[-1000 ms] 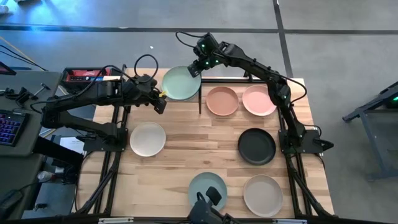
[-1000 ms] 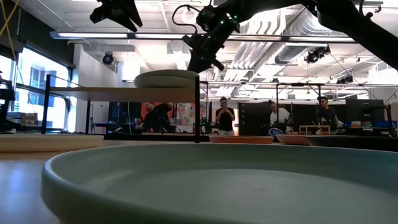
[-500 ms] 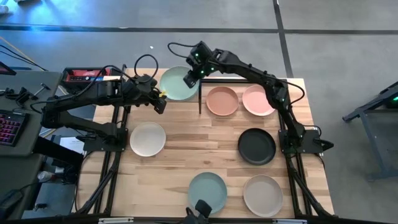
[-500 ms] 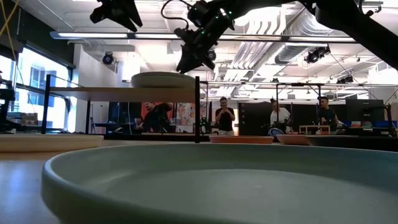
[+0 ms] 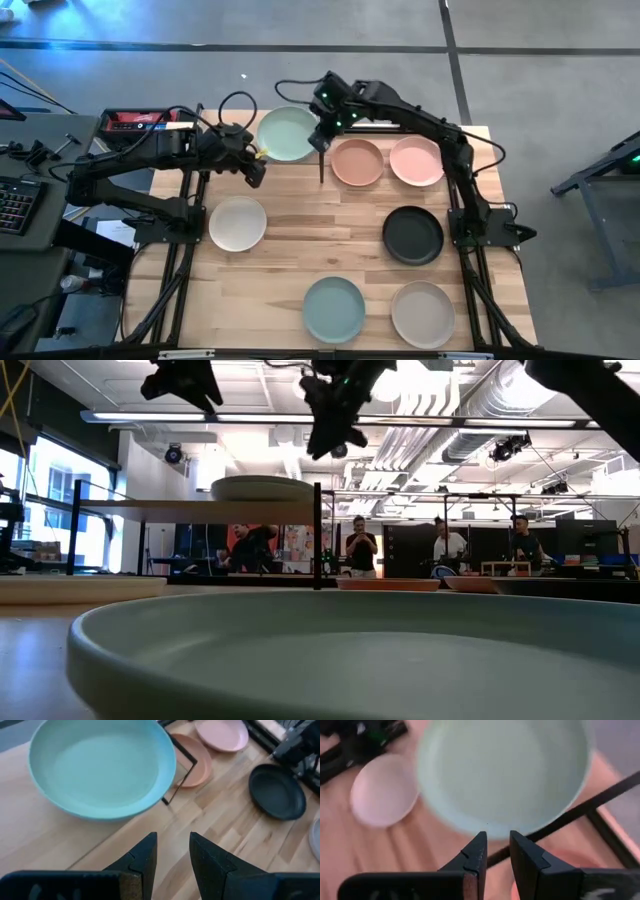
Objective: Place and stack plates onto a shelf
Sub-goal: Stack the black plate on top of the green plate on the shelf
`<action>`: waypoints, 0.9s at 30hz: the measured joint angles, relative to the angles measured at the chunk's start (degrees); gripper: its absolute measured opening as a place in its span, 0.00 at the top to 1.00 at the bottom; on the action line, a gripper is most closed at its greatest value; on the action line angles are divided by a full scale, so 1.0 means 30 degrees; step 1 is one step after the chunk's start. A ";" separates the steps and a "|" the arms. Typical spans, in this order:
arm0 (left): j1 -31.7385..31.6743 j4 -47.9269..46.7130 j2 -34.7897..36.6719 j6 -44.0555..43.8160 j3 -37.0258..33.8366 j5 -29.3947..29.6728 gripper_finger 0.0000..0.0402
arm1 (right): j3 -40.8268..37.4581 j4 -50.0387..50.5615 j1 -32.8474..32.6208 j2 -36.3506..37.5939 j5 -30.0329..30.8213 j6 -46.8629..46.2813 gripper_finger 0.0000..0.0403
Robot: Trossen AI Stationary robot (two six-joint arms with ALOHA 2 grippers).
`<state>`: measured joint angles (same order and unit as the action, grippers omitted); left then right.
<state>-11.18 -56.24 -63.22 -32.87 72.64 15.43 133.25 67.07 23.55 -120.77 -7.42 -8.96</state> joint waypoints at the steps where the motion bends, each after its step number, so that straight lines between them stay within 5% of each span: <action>1: 0.0000 -0.0157 0.0000 0.0007 0.0000 -0.0100 0.74 | -0.0007 0.0498 -0.0195 0.0234 -0.0046 -0.0028 0.85; 15: 0.1559 -0.1469 -0.0816 0.1278 -0.0022 -0.1949 0.74 | 0.0007 0.6084 -0.4581 0.1544 0.0153 -0.4244 0.85; 27: 0.3790 -0.1465 -0.2643 0.1686 -0.0029 -0.1991 0.74 | -0.0950 0.7651 -1.0076 0.1581 0.3860 -1.1935 0.85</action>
<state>0.19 -60.63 -71.15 -27.81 72.55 9.46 130.40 90.03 -6.68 -116.03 4.16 -44.77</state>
